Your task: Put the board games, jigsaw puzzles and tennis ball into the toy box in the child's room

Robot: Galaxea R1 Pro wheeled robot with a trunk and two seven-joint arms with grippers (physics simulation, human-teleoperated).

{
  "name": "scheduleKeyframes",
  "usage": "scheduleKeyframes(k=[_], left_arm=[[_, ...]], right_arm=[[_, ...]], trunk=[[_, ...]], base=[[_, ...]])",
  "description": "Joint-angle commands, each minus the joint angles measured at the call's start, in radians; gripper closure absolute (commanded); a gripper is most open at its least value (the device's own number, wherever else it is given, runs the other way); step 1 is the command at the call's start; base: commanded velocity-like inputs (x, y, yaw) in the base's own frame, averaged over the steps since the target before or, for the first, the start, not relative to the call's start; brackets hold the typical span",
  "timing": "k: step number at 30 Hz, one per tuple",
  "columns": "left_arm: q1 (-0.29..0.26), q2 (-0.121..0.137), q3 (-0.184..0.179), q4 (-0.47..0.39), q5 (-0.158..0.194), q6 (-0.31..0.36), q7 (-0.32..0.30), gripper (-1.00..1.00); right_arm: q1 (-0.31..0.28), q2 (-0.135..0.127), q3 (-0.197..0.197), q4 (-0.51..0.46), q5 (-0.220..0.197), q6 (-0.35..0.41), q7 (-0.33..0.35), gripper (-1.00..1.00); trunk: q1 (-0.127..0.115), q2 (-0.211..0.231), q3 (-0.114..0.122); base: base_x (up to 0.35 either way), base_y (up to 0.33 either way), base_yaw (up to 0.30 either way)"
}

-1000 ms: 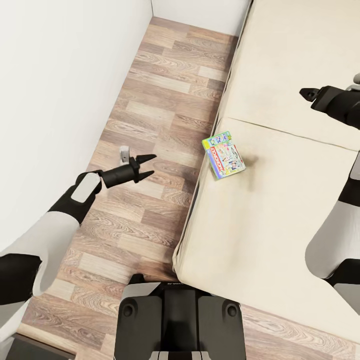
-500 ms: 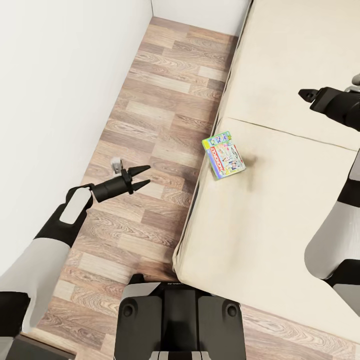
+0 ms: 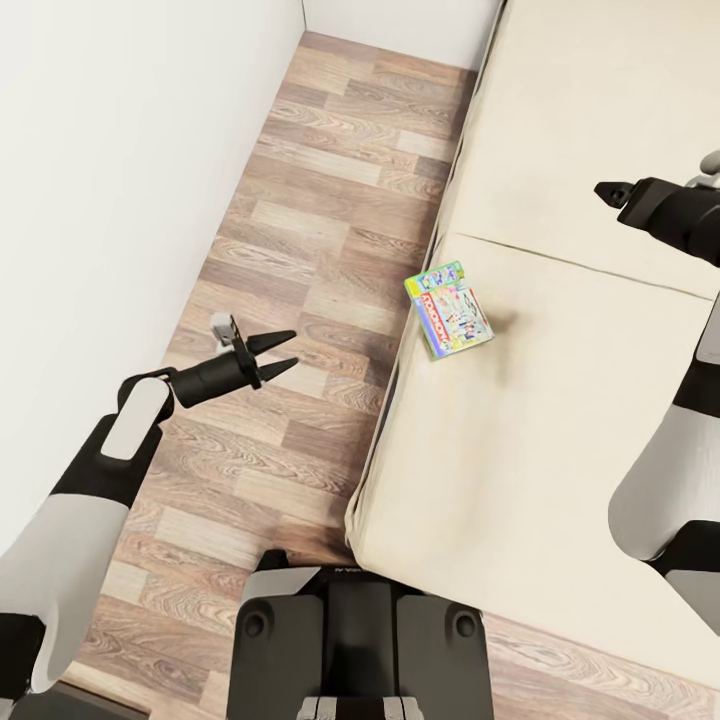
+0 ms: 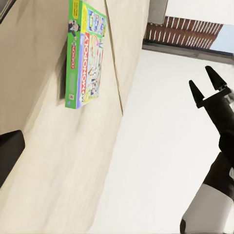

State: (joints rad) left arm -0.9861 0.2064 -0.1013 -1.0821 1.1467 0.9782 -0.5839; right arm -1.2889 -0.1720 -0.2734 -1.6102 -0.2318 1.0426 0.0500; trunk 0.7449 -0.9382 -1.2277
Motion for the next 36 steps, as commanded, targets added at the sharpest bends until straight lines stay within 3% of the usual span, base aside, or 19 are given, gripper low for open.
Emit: scheduleKeyframes(k=[1,12,20,27,36], left_arm=[[0.000,0.001,-0.001,0.000,-0.001,0.002,-0.004,-1.00],[0.000,-0.002,-0.001,-0.024,0.001,0.008,-0.005,-1.00],[-0.015,-0.003,0.000,-0.012,0.002,0.009,-0.006,-1.00],[-0.057,-0.006,-0.003,0.062,-0.004,0.007,-0.006,-1.00],[-0.117,-0.023,-0.009,0.157,-0.009,0.004,-0.004,-1.00]], right_arm=[[-0.001,0.000,-0.001,0.000,0.002,0.005,0.005,-1.00],[0.001,0.004,0.001,-0.002,0.002,0.005,0.005,-1.00],[0.001,0.031,0.001,-0.002,0.002,0.005,0.005,-1.00],[0.021,0.054,0.003,-0.002,0.002,0.005,0.005,-1.00],[0.031,0.064,0.002,-0.002,0.002,0.005,0.005,-1.00]], trunk=[[0.004,-0.008,-0.004],[0.046,-0.085,-0.038],[0.077,-0.141,-0.063],[0.104,-0.190,-0.085],[0.138,-0.253,-0.113]], base=[[0.000,0.000,0.000],[0.000,0.000,0.000],[0.000,0.000,0.000],[0.000,0.000,0.000],[0.000,0.000,0.000]])
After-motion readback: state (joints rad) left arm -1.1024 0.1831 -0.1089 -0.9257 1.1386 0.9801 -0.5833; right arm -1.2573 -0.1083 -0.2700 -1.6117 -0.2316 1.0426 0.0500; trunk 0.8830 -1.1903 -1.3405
